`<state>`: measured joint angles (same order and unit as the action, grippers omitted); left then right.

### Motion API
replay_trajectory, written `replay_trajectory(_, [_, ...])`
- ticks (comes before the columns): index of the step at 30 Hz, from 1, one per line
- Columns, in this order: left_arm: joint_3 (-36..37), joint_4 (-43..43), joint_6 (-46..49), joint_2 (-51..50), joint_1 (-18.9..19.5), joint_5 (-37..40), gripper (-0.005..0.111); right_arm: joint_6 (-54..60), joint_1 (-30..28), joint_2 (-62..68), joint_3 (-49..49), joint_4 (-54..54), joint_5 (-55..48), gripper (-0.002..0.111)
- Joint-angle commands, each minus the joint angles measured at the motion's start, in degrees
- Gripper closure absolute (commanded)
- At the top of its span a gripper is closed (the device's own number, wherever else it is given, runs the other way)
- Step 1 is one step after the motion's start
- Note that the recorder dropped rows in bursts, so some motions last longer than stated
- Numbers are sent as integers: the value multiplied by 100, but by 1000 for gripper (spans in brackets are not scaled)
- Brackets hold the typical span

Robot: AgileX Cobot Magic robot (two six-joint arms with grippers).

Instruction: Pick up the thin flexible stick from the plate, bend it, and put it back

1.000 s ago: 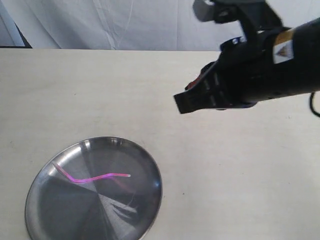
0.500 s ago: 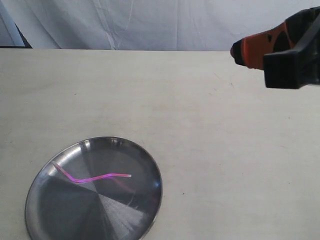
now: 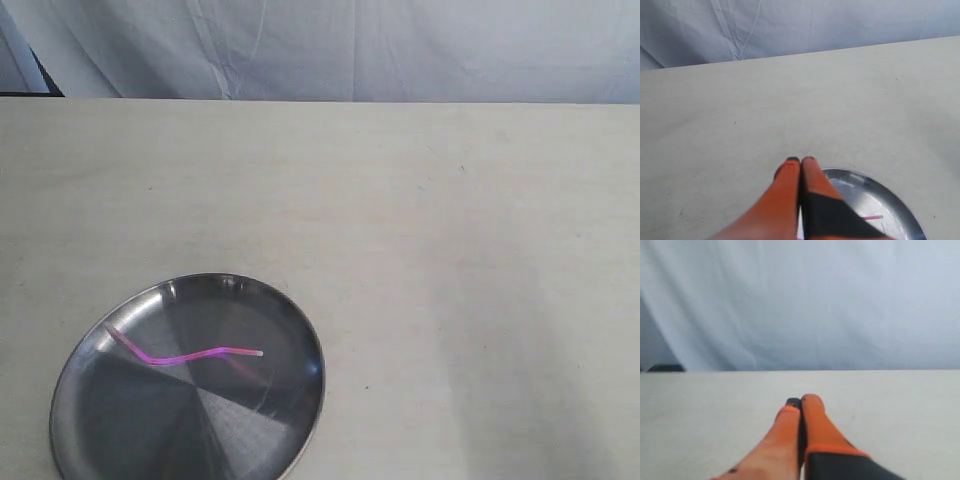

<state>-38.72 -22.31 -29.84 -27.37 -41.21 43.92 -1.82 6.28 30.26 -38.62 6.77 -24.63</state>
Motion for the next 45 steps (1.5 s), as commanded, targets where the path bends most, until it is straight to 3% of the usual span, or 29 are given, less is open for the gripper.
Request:
replay_trajectory(1, [19, -36, -38, 35, -1, -41, 107, 72, -872, -912, 1292, -35, 552, 108])
replay_trajectory(17, [19, -63, -38, 35, -1, -39, 107, 94, -956, -2647, 3862, -132, 728, 108])
replay_trajectory(45, [134, -293, 109, 204, 30, -43, 107, 81, -956, -2816, 3862, -67, 712, 108])
